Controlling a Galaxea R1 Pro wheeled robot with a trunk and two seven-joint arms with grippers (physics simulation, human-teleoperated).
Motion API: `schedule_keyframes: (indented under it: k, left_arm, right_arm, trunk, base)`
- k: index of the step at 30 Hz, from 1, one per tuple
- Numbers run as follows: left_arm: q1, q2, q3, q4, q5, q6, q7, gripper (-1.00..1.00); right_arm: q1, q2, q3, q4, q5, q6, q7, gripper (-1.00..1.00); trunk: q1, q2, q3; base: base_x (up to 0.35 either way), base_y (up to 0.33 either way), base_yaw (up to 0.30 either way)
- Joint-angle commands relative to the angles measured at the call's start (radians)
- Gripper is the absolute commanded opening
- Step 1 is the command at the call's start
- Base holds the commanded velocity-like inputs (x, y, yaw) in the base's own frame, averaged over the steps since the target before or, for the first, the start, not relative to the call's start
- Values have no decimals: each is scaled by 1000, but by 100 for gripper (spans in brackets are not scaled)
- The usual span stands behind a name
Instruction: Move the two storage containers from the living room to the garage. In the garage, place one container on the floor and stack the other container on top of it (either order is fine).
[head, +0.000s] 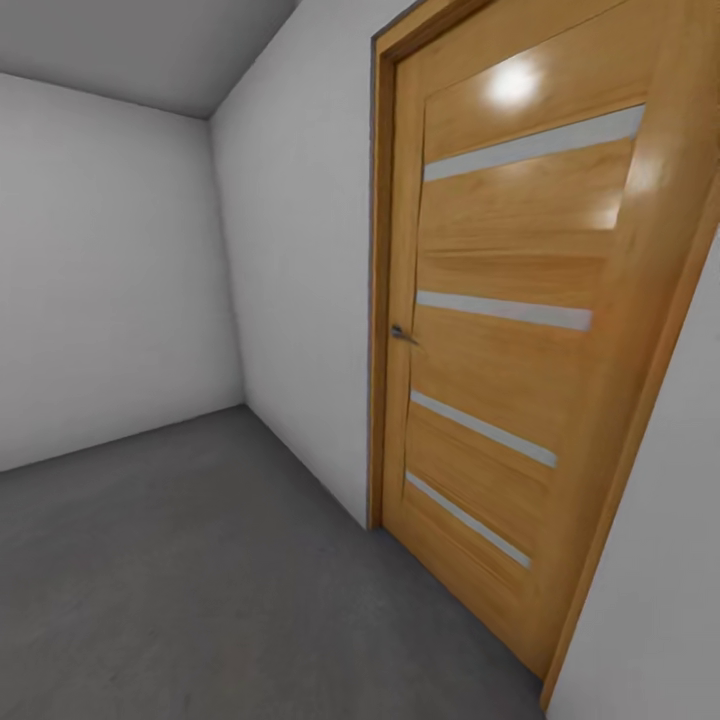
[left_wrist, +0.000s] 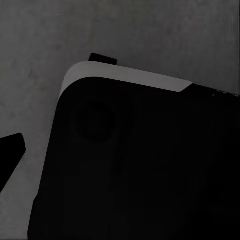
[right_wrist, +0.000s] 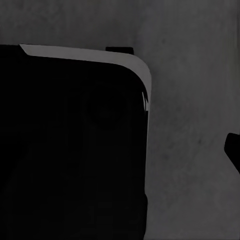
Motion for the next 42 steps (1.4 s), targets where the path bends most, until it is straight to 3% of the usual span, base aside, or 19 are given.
schedule_keyframes:
  k: [1,10,42]
  left_arm:
    - [0,0,0,0,10,-2,0,100]
    - [0,0,0,0,10,-2,0,100]
    - [0,0,0,0,10,-2,0,100]
  right_arm:
    - [0,0,-1,0,3,-2,2,100]
    - [0,-1,-1,0,3,-2,3,100]
    - [0,-1,-3,0,1,12,-9,100]
  trunk:
    - [1,0,-1]
    - [1,0,-1]
    - [1,0,-1]
  base:
    - [322,83,-241]
    - [322,104,-170]
    - [322,113,-5]
